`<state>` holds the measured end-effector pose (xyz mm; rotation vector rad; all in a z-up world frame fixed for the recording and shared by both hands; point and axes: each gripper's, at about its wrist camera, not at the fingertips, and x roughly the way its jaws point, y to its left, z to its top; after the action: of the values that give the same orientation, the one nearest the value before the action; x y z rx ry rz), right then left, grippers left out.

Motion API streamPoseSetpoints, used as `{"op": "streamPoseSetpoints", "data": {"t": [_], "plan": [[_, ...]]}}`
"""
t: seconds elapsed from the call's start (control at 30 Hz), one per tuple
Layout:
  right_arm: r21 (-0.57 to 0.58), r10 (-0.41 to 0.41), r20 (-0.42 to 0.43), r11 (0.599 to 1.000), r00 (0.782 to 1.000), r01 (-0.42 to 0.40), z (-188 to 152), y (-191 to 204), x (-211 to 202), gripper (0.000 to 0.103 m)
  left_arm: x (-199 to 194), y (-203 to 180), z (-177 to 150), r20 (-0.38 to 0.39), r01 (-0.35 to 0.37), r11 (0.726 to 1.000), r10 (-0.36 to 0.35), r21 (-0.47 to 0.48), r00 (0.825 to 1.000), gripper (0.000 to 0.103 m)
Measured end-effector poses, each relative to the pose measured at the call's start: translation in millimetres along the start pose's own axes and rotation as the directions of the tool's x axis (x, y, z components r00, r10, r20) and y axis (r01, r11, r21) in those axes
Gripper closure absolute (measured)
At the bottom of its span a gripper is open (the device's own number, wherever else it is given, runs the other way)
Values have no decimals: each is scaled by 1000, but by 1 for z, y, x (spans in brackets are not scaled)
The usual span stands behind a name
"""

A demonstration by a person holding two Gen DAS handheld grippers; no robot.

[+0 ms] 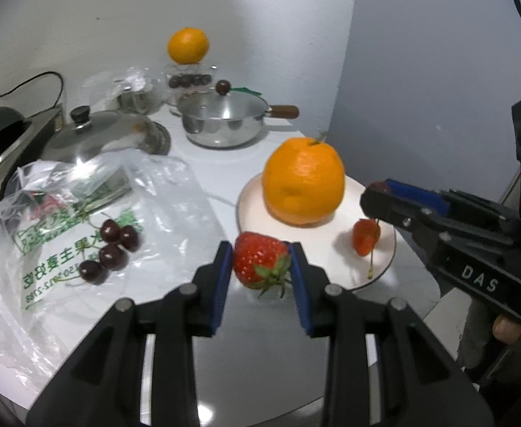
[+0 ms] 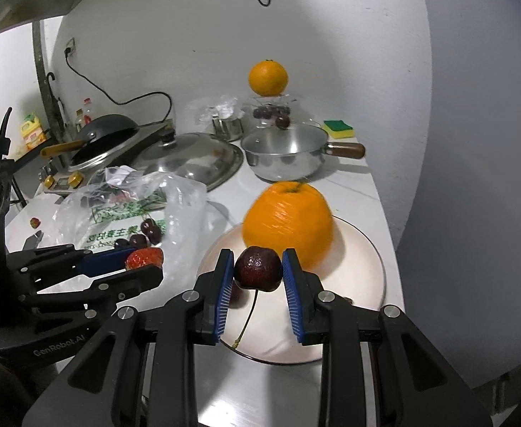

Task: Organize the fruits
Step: 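Carry the strawberry and cherry over the white plate with both grippers, then open the left gripper to drop the strawberry while the right gripper releases the cherry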

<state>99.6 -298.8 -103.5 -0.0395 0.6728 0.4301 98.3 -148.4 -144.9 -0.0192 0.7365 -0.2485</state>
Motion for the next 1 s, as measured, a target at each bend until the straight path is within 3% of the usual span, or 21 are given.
{"op": "streamPoseSetpoints", "data": {"t": [0.43, 1.0], "plan": [[48, 4, -52, 999, 999, -1, -20, -32, 9, 73, 29, -32, 0, -61, 48, 997, -44, 52, 997, 70], [35, 19, -103, 999, 994, -16, -24, -34, 32, 73, 53, -38, -3, -128, 80, 995, -72, 57, 989, 69]]}}
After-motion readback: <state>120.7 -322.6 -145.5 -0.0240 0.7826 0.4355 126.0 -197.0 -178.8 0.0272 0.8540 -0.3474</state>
